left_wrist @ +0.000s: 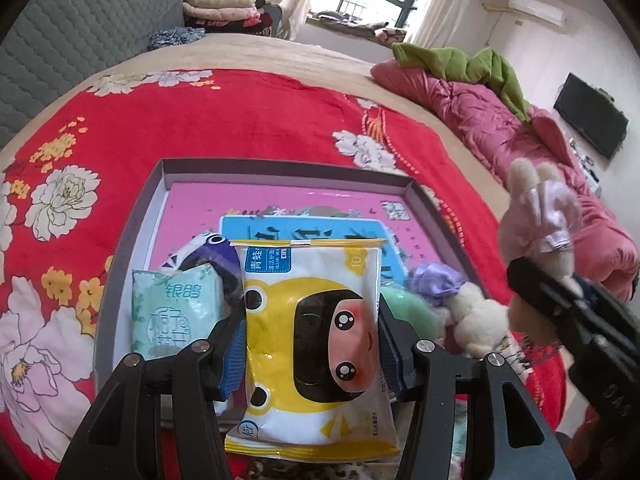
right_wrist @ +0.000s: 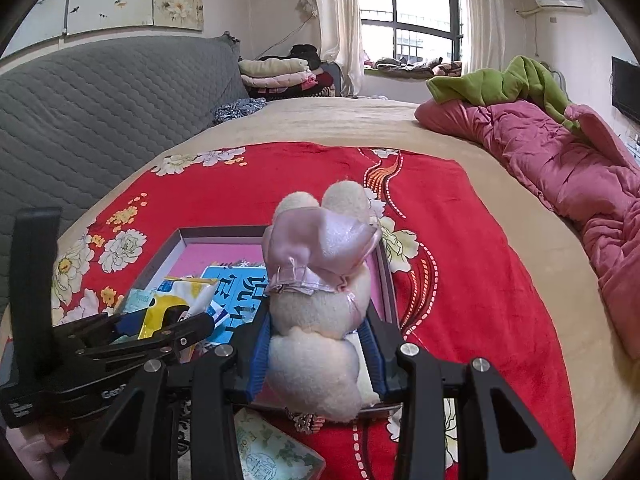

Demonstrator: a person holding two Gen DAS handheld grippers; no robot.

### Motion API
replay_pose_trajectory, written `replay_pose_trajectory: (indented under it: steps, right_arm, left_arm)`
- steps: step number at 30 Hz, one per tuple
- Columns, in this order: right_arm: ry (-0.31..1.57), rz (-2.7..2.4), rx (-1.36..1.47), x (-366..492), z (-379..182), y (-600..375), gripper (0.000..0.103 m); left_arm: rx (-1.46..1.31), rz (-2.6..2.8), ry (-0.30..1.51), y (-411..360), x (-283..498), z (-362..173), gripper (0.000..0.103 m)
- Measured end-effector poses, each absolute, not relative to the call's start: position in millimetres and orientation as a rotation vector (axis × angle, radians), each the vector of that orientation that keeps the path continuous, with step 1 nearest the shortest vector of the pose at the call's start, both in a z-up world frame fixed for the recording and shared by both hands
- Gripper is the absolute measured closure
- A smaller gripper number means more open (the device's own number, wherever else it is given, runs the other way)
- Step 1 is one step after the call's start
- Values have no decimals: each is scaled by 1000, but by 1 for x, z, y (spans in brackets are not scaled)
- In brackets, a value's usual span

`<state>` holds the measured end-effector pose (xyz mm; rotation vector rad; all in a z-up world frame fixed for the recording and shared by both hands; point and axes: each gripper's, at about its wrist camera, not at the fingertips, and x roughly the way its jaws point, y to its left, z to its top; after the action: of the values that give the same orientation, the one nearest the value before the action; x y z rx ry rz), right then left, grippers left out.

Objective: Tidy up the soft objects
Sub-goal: 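Lift and carry the wipes pack and plush bunny over the box with both tools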

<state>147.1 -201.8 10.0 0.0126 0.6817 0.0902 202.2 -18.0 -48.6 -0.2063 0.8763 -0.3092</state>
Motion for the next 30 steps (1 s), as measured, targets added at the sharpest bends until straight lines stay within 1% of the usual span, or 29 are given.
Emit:
replay_pose_trajectory:
  steps: [2,6,21,30]
  right_arm:
    - [681,84,15,147,10,-203,62]
    - [684,81,27,148,9,-207,62]
    - [726,100,4,153,-10,-196,62]
    - [748,85,1,158,-22,-197,62]
  left_arm:
    - [-254,-360,880,-21,202,-48,46]
    - [-223,-361,872,-31,200,-50,46]
    - [-251,-265,895,-10,213,-65,46]
    - [-209,-231,900,-10,215,-68,46]
